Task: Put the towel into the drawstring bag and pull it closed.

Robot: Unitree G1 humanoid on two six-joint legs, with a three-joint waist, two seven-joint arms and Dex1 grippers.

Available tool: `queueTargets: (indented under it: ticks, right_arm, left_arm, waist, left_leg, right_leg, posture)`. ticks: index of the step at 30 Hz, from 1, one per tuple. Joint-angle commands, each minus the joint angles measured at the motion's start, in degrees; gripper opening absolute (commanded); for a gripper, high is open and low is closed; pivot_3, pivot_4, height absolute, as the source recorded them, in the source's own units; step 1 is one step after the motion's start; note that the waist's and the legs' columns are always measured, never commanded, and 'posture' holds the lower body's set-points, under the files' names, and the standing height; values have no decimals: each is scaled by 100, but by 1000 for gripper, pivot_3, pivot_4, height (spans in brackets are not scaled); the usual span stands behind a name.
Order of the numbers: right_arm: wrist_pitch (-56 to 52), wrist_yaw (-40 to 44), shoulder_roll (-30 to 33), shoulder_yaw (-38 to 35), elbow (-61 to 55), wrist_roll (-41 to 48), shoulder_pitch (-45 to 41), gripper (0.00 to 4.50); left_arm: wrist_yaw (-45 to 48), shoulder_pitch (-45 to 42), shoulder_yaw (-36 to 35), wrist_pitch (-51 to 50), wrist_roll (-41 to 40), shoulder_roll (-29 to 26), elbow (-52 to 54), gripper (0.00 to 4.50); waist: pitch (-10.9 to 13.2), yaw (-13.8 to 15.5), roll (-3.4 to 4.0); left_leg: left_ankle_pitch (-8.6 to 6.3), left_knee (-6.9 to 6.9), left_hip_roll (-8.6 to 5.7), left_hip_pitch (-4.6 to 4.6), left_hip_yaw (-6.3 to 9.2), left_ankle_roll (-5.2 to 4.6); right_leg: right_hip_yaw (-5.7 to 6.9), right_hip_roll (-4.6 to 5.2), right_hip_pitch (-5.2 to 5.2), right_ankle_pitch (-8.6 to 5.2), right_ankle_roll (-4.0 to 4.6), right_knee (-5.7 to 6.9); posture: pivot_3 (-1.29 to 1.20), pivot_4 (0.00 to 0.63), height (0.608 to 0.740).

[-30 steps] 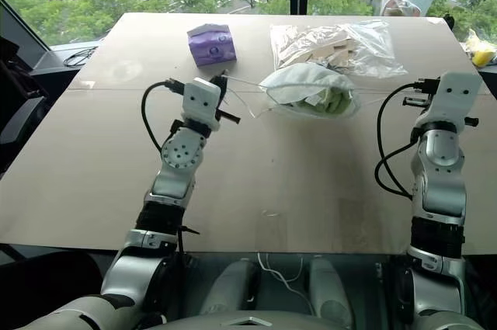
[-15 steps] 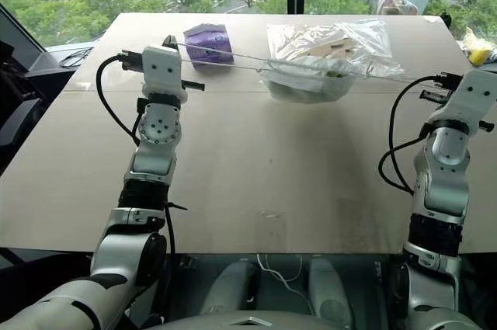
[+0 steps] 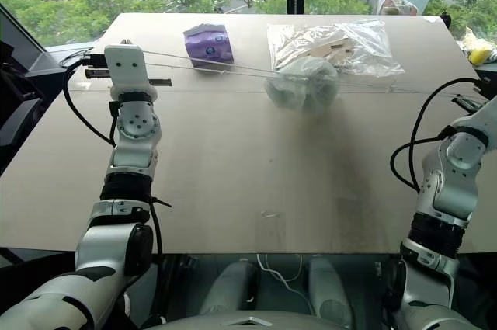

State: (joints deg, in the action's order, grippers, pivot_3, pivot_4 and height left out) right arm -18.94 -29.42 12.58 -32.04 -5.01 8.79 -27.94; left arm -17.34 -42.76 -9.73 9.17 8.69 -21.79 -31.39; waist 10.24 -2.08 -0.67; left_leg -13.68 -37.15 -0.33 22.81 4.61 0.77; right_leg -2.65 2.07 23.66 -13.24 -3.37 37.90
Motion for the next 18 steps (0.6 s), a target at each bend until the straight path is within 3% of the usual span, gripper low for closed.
queueTargets:
  ticks: [1,6,10,14,18]
  right_arm:
    - [-64,-867,68,-1148,-137,276,-125,0]
    - [-269,-1535,-223,-1728,-249,685,-302,0]
    - [-442,-1128,-177,-1499,-137,1012,-367,0]
    - [-788,-5,-77,-708,20,1309,-310,0]
    - [-974,423,-3,-312,12,1293,-161,0]
  left_arm:
    - [-564,103,-780,-242,-391,-158,-188,60]
    - [-1002,131,-1078,-329,-548,-54,-284,60]
    - [-958,69,-978,-372,-515,-52,-237,60]
    - [800,-21,-504,-219,-1177,362,-182,60]
    - [2479,161,-149,-816,-1828,715,-36,60]
  waist:
    - [0,5,0]
    - [0,-5,-1]
    - [0,-13,0]
    - [0,-20,0]
    - [0,-20,0]
  left_leg:
    - [0,0,0,0,-1,0]
    - [0,8,1,0,-1,0]
    - [0,-4,-1,-1,-6,0]
    - [1,-7,-1,-6,-7,-1]
    - [1,-6,-1,0,-6,-1]
  right_leg:
    - [-1,1,0,0,0,0]
    - [0,1,3,0,0,-1]
    - [-4,1,2,3,-3,5]
    - [-4,-2,-1,5,-5,7]
    - [-2,-2,-3,5,-3,2]
  posture:
    - [0,150,740]
    - [0,150,740]
    - [0,150,740]
    - [0,150,740]
    - [0,150,740]
